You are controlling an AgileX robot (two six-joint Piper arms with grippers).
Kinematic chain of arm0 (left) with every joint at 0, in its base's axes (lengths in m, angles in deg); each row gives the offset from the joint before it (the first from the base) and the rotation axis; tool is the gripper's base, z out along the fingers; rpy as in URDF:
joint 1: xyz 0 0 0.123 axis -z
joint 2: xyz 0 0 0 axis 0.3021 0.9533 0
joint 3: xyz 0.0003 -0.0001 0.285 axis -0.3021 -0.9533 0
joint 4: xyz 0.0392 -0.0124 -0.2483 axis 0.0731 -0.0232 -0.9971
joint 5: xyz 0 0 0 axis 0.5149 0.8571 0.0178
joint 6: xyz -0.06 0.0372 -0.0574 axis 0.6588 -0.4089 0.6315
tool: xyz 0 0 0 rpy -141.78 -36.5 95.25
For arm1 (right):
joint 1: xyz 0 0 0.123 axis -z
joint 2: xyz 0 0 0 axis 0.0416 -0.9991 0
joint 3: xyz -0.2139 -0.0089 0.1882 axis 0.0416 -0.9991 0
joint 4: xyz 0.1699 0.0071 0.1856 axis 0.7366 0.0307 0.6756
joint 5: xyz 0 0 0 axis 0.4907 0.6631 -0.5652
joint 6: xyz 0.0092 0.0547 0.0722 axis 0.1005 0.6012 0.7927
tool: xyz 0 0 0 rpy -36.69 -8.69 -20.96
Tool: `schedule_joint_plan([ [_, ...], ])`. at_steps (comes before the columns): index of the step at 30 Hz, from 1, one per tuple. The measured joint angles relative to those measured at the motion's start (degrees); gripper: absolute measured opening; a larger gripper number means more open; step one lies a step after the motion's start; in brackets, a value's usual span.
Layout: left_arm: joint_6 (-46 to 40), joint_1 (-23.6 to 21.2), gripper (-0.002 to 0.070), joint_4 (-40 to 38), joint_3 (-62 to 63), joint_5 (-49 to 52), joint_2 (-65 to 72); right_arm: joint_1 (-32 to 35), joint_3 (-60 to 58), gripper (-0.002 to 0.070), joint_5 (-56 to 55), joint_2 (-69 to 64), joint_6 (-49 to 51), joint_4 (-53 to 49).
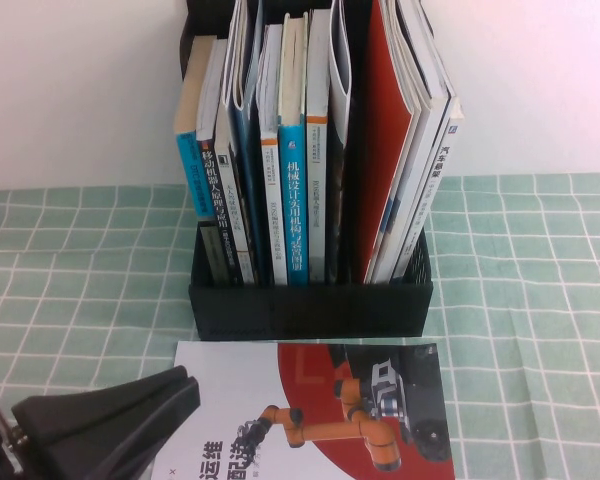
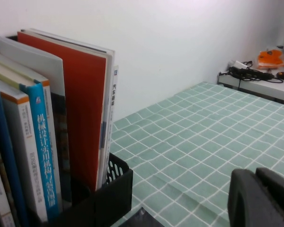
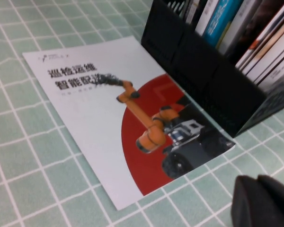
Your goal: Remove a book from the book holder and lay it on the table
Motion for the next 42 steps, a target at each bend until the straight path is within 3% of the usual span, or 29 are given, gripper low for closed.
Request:
schedule_joint_plan([
  [10,0.13,0.0,-0.0003,-3.47,-0.1,0.0,0.0,0.0,-0.3,-0.0001,2.45,2.06,0.26,-0.34],
  [17,0.22,0.0,-0.0003,-3.47,-0.25,0.0,0.0,0.13,-4.4,-0.0001,-18.67,1.95,4.33,-23.97],
  [27,0.22,-0.3,-0.0003,-3.47,-0.25,0.0,0.0,0.13,-4.84,-0.0001,-22.77,1.95,4.35,-27.76],
  [30,0.22,-3.01,-0.0003,-3.47,-0.25,0.27,0.0,0.13,-4.84,-0.0001,-22.77,1.95,4.35,-28.08],
  [40,-2.09,-20.1,-0.0003,-3.47,0.35,5.56,0.0,0.13,-4.84,-0.0001,-22.3,1.95,4.45,-28.18],
  [42,-1.91,-22.95,-0.0003,0.16,0.35,7.28,0.0,0.13,-4.84,-0.0001,-22.3,1.95,4.45,-28.18],
])
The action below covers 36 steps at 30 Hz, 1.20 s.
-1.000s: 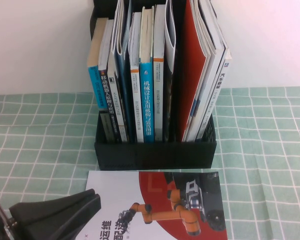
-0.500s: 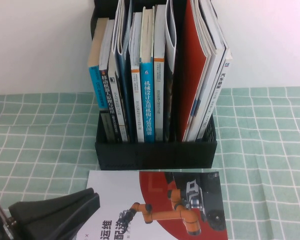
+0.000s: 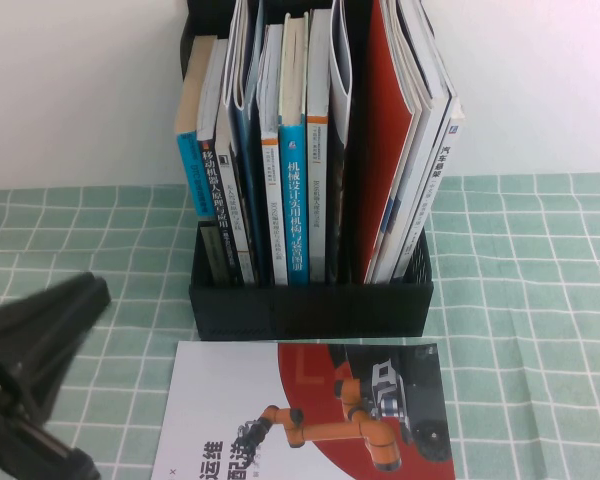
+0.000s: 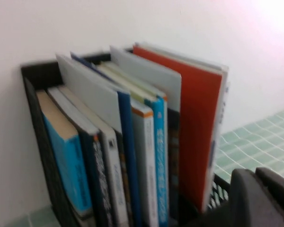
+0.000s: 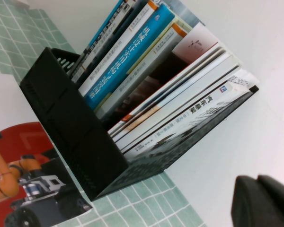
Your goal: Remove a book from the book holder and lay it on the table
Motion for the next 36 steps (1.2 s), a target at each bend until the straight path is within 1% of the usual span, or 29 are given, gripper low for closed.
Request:
schedule_joint_plan([
  [2,2.38,-1.81,-0.0003,6.97,0.0,0.78,0.0,0.0,0.0,-0.0001,0.0,0.0,0.0,0.0],
  [4,7.33,-2.87,-0.0003,14.22,0.0,-0.95,0.0,0.0,0.0,-0.0001,0.0,0.0,0.0,0.0],
  [6,14.21,-3.35,-0.0003,20.76,0.0,-5.41,0.03,0.0,0.0,-0.0001,0.0,0.0,0.0,0.0],
  [10,22.88,-4.03,-0.0003,30.95,-0.24,-14.3,0.03,0.0,0.0,-0.0001,0.1,0.0,0.0,-0.12],
  [13,29.43,-7.78,-0.0003,43.06,-2.9,-17.44,0.03,0.0,0.0,-0.0001,0.23,0.0,0.0,-0.12],
  [15,37.6,-12.6,-0.0003,50.01,-5.74,-17.6,0.03,0.0,0.0,-0.0001,0.23,0.0,0.0,-0.12],
  [19,56.52,-25.15,-0.0003,59.17,-11.37,-14.12,0.03,0.0,0.0,-0.0001,0.34,0.0,0.02,-0.12],
  [21,66.0,-32.59,-0.0003,67.7,-13.73,-9.97,0.03,0.0,0.0,-0.0001,0.43,0.0,0.02,-0.12],
  [22,69.8,-35.54,-0.0003,72.07,-14.5,-7.78,0.03,0.0,0.0,-0.0001,0.43,0.0,0.02,-0.12],
  [23,74.66,-39.05,-0.0003,77.71,-15.37,-6.02,0.03,0.0,0.0,-0.0001,0.43,0.0,0.02,-0.22],
  [25,82.4,-44.46,-0.0003,86.35,-16.83,-3.19,-0.53,0.0,0.0,-0.0001,0.43,0.0,0.02,-0.22],
  [26,85.35,-46.07,-0.0003,88.47,-17.65,-1.36,-1.4,0.0,0.0,-0.0001,0.43,0.0,0.02,-0.22],
  [28,88.65,-47.87,-0.0003,89.78,-19.39,1.91,-3.91,0.0,0.0,-0.0001,0.43,0.0,0.02,-0.22],
  [32,89.44,-51.39,-0.0003,89.26,-23.95,6.52,-10.58,0.0,0.0,-0.0001,0.43,0.0,0.02,-0.22],
  [36,91.44,-56.28,-0.0003,89.24,-28.53,9.89,-17.71,0.0,0.0,-0.0001,0.43,0.0,0.02,-0.22],
])
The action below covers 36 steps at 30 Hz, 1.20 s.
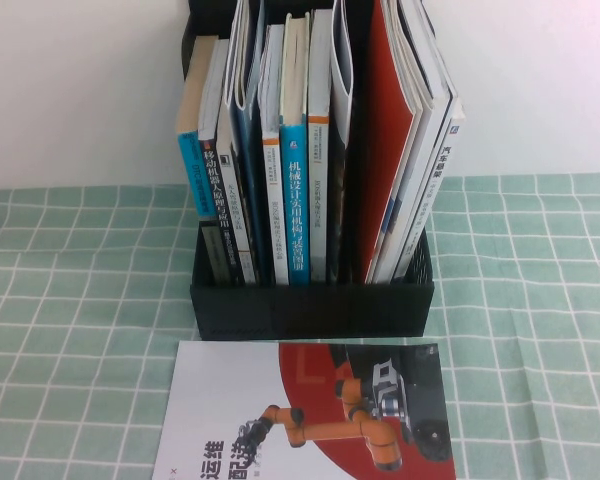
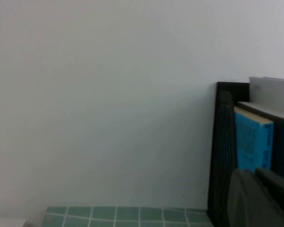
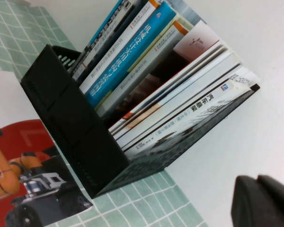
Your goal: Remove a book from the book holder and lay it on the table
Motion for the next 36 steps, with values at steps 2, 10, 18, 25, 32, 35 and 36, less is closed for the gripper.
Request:
schedule_joint_plan([
  [2,1.81,-2.36,-0.0003,2.14,-0.18,4.63,-3.93,0.0,0.0,-0.0001,0.0,0.0,0.0,0.0],
  [10,4.81,-6.24,-0.0003,5.71,-0.18,27.35,-13.87,0.0,0.0,-0.0001,0.33,-0.08,0.0,-0.11],
  [18,4.94,-6.31,-0.0003,5.6,-0.3,42.44,-14.16,0.0,0.0,-0.0001,0.47,-0.08,0.0,-0.11],
  [25,4.94,-6.31,-0.0003,5.6,-0.3,42.71,-14.16,0.0,0.0,-0.0001,0.57,-0.08,0.0,-0.11],
  [32,4.94,-6.31,-0.0003,5.6,-0.3,42.71,-14.16,0.0,0.0,-0.0001,0.57,-0.08,0.0,-0.11],
  [35,4.94,-6.31,-0.0003,5.6,-0.3,42.71,-14.16,0.0,0.0,-0.0001,0.57,-0.08,0.0,-0.11],
  [36,4.94,-6.31,-0.0003,5.6,-0.3,42.71,-14.16,0.0,0.0,-0.0001,0.57,-0.08,0.0,0.01],
])
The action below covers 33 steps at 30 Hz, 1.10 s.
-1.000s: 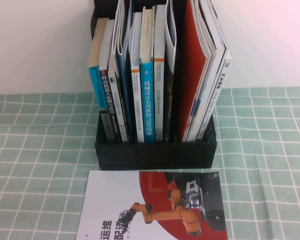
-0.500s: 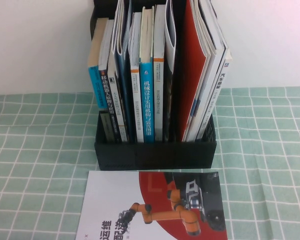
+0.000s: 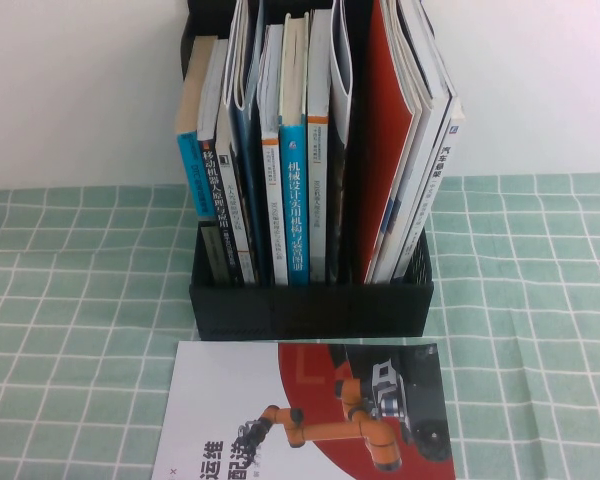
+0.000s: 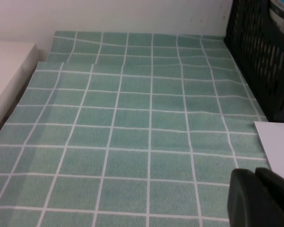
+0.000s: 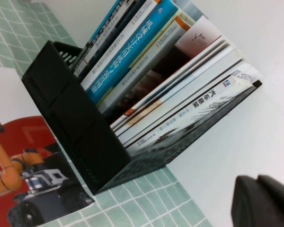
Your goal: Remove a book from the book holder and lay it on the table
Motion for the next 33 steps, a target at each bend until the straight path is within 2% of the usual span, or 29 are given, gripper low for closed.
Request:
schedule_joint_plan([
  [13,0.0,0.0,-0.0003,0.0,0.0,0.0,0.0,0.0,0.0,-0.0001,0.0,0.0,0.42,0.1],
  [16,0.04,0.0,-0.0003,0.0,0.0,0.0,0.0,1.98,-0.09,-0.0001,-0.48,0.35,5.2,0.35],
  [19,0.04,0.0,-0.0003,0.0,0.0,0.0,0.0,6.74,-1.24,-0.0001,-1.86,1.77,14.77,0.86],
  [22,0.04,0.0,-0.0003,0.0,0.0,0.0,0.0,14.29,-3.52,-0.0001,-3.27,4.39,18.88,1.39],
  [29,0.04,0.0,-0.0003,0.0,0.0,0.0,0.0,32.36,-9.39,-0.0001,-5.82,10.99,20.32,5.21],
  [33,0.04,0.0,-0.0003,0.0,0.0,0.0,0.0,37.0,-12.78,-0.0001,-4.98,10.97,19.69,6.91],
])
